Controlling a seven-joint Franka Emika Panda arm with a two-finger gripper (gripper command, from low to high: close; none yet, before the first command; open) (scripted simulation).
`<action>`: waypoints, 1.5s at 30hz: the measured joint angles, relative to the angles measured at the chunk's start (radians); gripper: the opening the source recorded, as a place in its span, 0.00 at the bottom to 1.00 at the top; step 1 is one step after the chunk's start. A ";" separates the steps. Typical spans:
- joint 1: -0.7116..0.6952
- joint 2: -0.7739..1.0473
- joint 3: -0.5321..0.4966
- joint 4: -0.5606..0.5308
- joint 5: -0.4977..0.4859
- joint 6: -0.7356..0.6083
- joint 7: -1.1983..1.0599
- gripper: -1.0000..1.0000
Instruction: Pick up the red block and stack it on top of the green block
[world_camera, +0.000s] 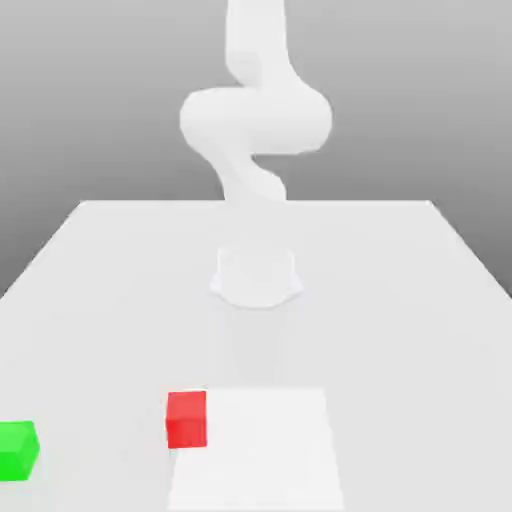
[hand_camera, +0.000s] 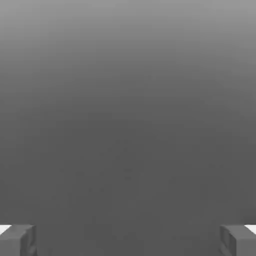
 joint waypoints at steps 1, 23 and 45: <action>-0.009 0.042 0.000 -0.021 -0.015 0.023 -0.005 0.50; -0.120 0.841 -0.080 -0.374 0.068 0.504 -0.325 0.50; -0.208 0.809 -0.123 -0.265 0.092 0.354 -0.136 0.00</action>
